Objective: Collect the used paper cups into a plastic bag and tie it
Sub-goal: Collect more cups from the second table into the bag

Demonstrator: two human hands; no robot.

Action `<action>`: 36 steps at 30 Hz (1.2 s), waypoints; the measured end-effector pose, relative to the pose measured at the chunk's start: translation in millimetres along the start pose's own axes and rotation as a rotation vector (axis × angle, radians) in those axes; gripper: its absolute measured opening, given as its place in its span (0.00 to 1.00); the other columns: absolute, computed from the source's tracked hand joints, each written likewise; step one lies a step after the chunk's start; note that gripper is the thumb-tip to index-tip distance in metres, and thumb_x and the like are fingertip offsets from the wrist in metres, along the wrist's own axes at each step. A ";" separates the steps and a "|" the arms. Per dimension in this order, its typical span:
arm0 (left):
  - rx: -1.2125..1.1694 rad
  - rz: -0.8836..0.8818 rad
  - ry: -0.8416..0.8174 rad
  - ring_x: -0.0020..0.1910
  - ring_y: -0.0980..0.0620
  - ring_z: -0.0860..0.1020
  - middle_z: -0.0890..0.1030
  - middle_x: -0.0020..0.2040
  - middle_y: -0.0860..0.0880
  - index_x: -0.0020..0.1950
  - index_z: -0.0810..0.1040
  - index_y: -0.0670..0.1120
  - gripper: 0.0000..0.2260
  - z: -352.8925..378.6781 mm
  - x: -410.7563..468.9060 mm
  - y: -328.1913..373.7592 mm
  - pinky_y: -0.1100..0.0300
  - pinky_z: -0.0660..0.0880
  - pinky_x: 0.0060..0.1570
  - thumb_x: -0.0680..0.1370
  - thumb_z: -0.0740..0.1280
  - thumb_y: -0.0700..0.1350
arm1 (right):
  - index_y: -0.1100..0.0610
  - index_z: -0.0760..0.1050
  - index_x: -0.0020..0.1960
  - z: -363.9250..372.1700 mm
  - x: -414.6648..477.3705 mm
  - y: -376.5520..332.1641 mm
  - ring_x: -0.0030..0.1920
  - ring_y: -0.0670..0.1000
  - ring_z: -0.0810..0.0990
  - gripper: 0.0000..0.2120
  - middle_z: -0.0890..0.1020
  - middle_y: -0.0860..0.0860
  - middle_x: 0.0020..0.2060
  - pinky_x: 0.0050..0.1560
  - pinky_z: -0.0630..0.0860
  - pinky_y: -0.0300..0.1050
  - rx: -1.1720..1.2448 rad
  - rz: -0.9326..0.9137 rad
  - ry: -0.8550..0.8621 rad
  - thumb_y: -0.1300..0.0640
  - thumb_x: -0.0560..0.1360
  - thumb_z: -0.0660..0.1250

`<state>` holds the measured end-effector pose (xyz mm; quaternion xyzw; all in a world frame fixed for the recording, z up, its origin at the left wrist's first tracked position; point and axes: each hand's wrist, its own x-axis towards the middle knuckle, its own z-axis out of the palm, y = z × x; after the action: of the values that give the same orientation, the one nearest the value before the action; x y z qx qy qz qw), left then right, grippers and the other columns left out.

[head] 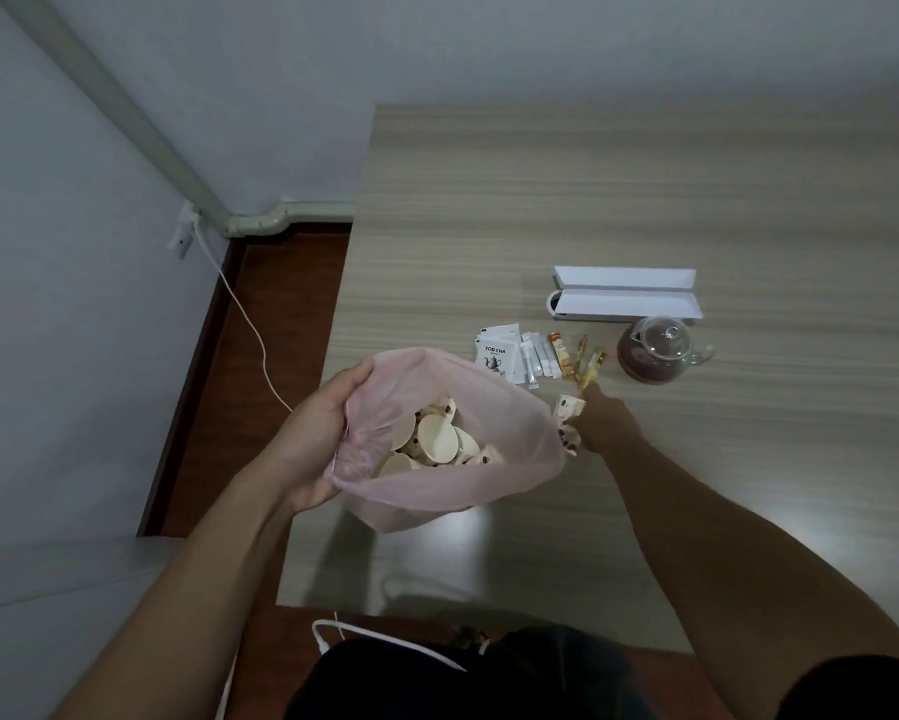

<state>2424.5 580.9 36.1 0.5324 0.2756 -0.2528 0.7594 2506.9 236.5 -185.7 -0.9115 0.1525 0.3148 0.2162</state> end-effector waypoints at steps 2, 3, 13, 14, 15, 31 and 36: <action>0.001 0.000 -0.008 0.56 0.47 0.89 0.87 0.65 0.38 0.69 0.85 0.41 0.23 3.9 -1.9 -0.2 0.58 0.87 0.51 0.89 0.59 0.55 | 0.59 0.76 0.66 -0.6 1.4 3.3 0.61 0.64 0.84 0.22 0.84 0.62 0.60 0.54 0.77 0.52 -0.032 0.010 -0.009 0.51 0.79 0.77; -0.001 -0.009 -0.009 0.55 0.47 0.90 0.88 0.64 0.38 0.68 0.86 0.41 0.23 4.8 -2.8 -0.4 0.58 0.87 0.48 0.89 0.59 0.55 | 0.60 0.78 0.65 -2.6 0.3 4.4 0.62 0.64 0.83 0.21 0.85 0.62 0.60 0.54 0.77 0.50 -0.057 0.002 -0.017 0.49 0.79 0.77; -0.014 -0.040 -0.003 0.62 0.39 0.85 0.83 0.71 0.34 0.73 0.83 0.42 0.25 -1.4 -0.4 -3.1 0.45 0.81 0.67 0.88 0.61 0.58 | 0.53 0.79 0.37 -62.1 -48.2 -14.7 0.32 0.55 0.76 0.28 0.80 0.53 0.33 0.37 0.76 0.50 0.761 0.022 0.150 0.29 0.77 0.64; -0.016 -0.037 -0.004 0.65 0.37 0.84 0.83 0.71 0.34 0.74 0.83 0.43 0.25 -1.0 -1.5 -2.8 0.43 0.78 0.71 0.88 0.60 0.58 | 0.52 0.78 0.38 -66.7 -58.2 -20.3 0.29 0.53 0.71 0.24 0.76 0.52 0.31 0.31 0.70 0.46 0.935 0.008 0.068 0.31 0.77 0.67; -0.017 -0.036 -0.007 0.70 0.35 0.81 0.82 0.73 0.34 0.74 0.83 0.44 0.24 -0.4 -2.2 -2.7 0.41 0.74 0.76 0.89 0.59 0.57 | 0.51 0.77 0.41 -68.5 -67.1 -25.5 0.28 0.51 0.66 0.20 0.73 0.51 0.30 0.29 0.64 0.43 1.078 -0.020 -0.044 0.34 0.78 0.68; -0.052 0.008 -0.201 0.68 0.40 0.84 0.85 0.68 0.37 0.69 0.87 0.43 0.25 13.1 -30.9 -6.0 0.51 0.80 0.68 0.89 0.58 0.58 | 0.57 0.84 0.49 17.3 -164.3 -155.1 0.37 0.52 0.85 0.18 0.90 0.53 0.40 0.45 0.82 0.54 0.235 -0.501 -0.369 0.51 0.85 0.58; -0.093 0.095 -0.193 0.62 0.44 0.87 0.87 0.66 0.37 0.72 0.83 0.41 0.23 -10.1 -46.7 9.9 0.50 0.80 0.67 0.88 0.61 0.55 | 0.49 0.77 0.61 4.9 -162.8 -155.4 0.51 0.50 0.83 0.24 0.85 0.46 0.51 0.56 0.79 0.50 0.181 -0.481 -0.117 0.31 0.83 0.60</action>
<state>2396.1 597.7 72.0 0.4824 0.1872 -0.2533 0.8174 2445.8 395.7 -38.7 -0.8787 -0.0539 0.2918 0.3739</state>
